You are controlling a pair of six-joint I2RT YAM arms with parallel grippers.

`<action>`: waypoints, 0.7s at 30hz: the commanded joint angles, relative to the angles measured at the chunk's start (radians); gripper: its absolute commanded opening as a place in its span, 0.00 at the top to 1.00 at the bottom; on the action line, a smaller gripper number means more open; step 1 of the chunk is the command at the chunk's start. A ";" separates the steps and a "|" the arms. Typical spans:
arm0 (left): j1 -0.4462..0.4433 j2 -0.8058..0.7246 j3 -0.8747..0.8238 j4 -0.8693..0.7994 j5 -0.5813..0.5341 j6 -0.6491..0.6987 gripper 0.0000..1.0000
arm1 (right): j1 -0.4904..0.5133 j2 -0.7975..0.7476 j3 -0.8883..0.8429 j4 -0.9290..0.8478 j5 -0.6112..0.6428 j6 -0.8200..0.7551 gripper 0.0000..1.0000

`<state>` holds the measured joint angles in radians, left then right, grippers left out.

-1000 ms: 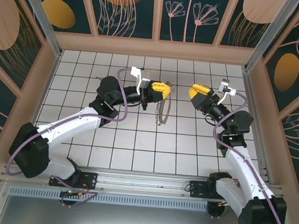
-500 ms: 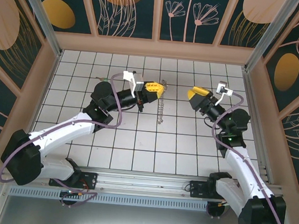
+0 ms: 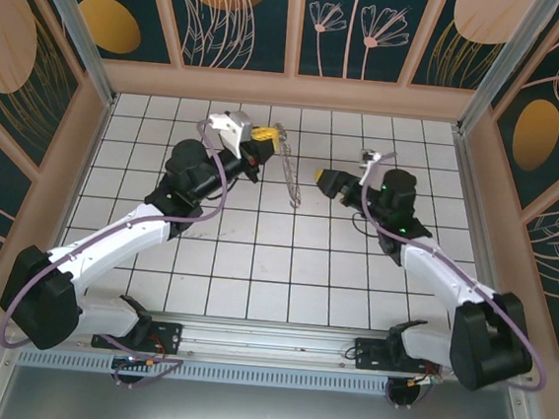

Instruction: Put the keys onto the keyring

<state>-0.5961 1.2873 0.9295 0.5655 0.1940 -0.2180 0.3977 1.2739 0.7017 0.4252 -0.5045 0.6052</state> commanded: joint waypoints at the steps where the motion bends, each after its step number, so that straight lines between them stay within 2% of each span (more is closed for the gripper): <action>1: 0.050 -0.034 0.037 -0.018 -0.106 -0.021 1.00 | 0.069 0.090 0.088 -0.056 0.101 -0.048 0.24; 8: 0.183 -0.015 0.098 -0.058 -0.135 -0.053 1.00 | 0.182 0.377 0.323 -0.122 0.147 -0.081 0.28; 21: 0.404 0.076 0.221 -0.128 -0.119 -0.127 1.00 | 0.310 1.006 1.116 -0.477 0.230 -0.243 0.28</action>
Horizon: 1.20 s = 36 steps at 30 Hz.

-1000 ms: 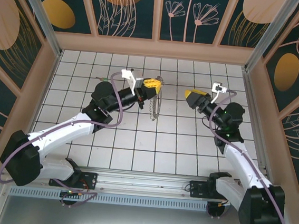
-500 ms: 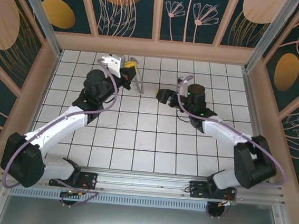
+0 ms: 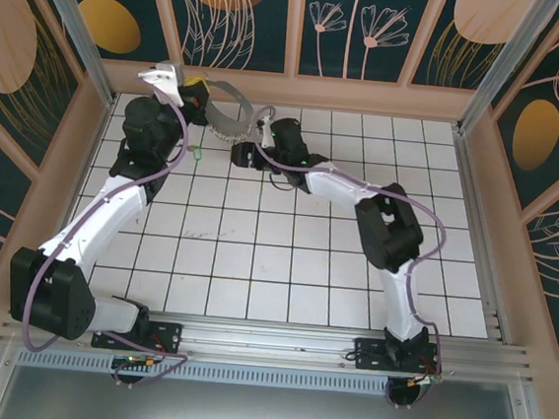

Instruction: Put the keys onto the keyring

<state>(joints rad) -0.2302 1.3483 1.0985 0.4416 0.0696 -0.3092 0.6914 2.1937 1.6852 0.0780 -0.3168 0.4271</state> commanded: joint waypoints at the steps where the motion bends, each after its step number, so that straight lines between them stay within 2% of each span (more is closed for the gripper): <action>1: 0.051 0.023 0.062 -0.014 0.005 -0.040 1.00 | 0.020 0.122 0.187 -0.149 0.050 -0.075 0.28; 8: 0.107 0.057 0.131 -0.071 -0.014 -0.040 1.00 | 0.046 0.391 0.557 -0.234 0.094 -0.127 0.28; 13: 0.127 0.084 0.180 -0.108 -0.020 -0.033 1.00 | 0.060 0.517 0.722 -0.234 0.105 -0.131 0.28; 23: 0.140 0.114 0.196 -0.132 -0.001 -0.039 1.00 | 0.098 0.642 0.847 -0.107 0.087 -0.056 0.27; 36: 0.141 0.161 0.196 -0.124 0.015 -0.055 1.00 | 0.099 0.710 0.878 0.052 0.094 0.046 0.25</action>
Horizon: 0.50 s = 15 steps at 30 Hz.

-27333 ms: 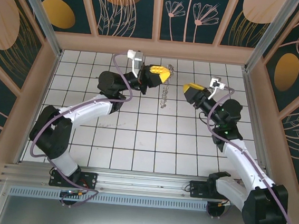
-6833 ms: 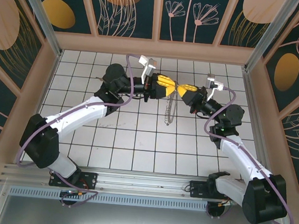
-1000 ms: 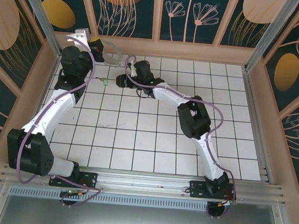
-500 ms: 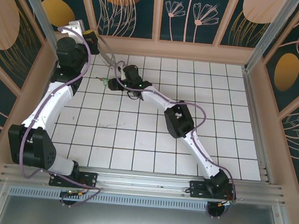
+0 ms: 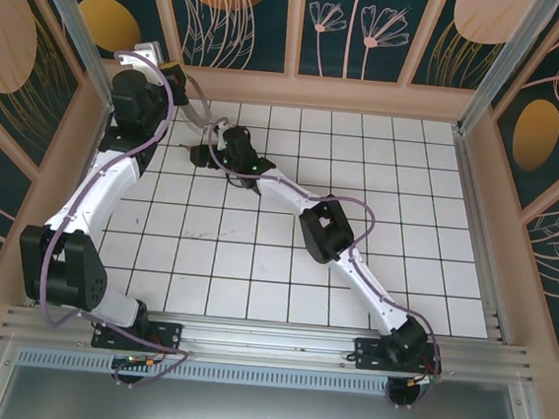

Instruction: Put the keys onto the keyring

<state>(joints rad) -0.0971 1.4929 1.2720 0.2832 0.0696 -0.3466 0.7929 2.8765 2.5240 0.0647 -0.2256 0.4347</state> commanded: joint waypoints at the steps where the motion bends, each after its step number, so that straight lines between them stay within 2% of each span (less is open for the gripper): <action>1: 0.008 0.019 0.023 0.034 0.014 -0.019 1.00 | -0.001 0.027 0.039 0.067 0.002 0.042 0.25; 7: 0.008 0.048 0.026 0.035 0.013 -0.017 1.00 | -0.009 -0.042 -0.015 0.009 0.019 0.032 0.31; 10: 0.008 0.065 0.028 0.037 0.009 -0.010 1.00 | -0.018 -0.166 -0.185 0.024 0.028 0.014 0.33; 15: 0.011 0.107 0.044 0.034 0.002 0.013 1.00 | -0.038 -0.409 -0.567 0.102 0.068 -0.027 0.34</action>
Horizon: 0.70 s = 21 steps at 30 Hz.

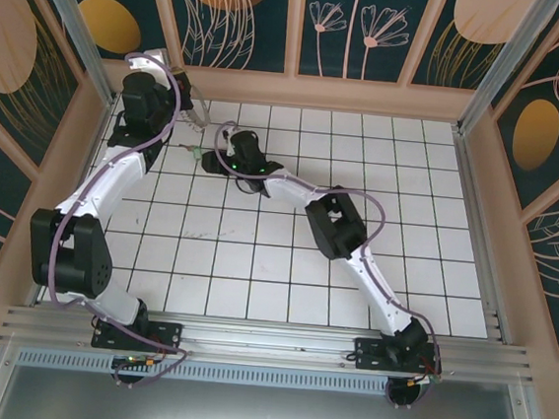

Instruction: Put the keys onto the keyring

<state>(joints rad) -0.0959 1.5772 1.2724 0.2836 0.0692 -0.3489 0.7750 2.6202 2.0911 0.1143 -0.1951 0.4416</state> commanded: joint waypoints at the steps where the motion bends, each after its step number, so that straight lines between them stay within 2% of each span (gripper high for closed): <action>1: 0.012 0.033 0.047 0.032 0.002 0.020 1.00 | -0.025 -0.193 -0.201 0.073 0.040 -0.035 0.34; 8: 0.026 0.107 0.047 0.043 -0.013 0.043 1.00 | -0.050 -0.505 -0.623 0.180 0.058 -0.068 0.34; 15: 0.037 0.211 0.063 0.068 -0.038 0.052 1.00 | -0.051 -0.758 -0.881 0.181 0.097 -0.093 0.34; 21: 0.060 0.296 0.115 0.068 -0.047 0.055 1.00 | -0.049 -0.913 -1.024 0.180 0.100 -0.086 0.34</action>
<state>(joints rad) -0.0521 1.8572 1.3289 0.2943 0.0387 -0.3149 0.7208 1.7634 1.1149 0.2680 -0.1078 0.3717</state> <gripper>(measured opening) 0.045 0.659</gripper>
